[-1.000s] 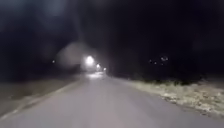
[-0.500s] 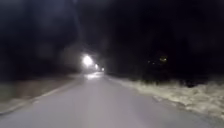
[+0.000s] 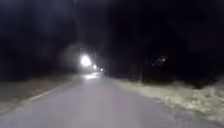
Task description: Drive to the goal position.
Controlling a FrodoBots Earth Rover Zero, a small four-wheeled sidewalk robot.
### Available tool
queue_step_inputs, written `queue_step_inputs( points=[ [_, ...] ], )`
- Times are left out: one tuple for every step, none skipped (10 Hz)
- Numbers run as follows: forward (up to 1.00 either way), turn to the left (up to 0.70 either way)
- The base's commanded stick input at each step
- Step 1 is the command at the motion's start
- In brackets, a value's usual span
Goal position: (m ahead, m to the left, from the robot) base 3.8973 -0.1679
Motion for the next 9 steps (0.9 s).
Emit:
queue_step_inputs(
  points=[
    [1.0,0.03],
    [1.0,0.03],
    [1.0,0.04],
    [1.0,0.09],
    [1.0,0.25],
    [1.0,0.4],
    [1.0,0.4],
    [1.0,0.4],
    [1.0,0.4]
  ],
)
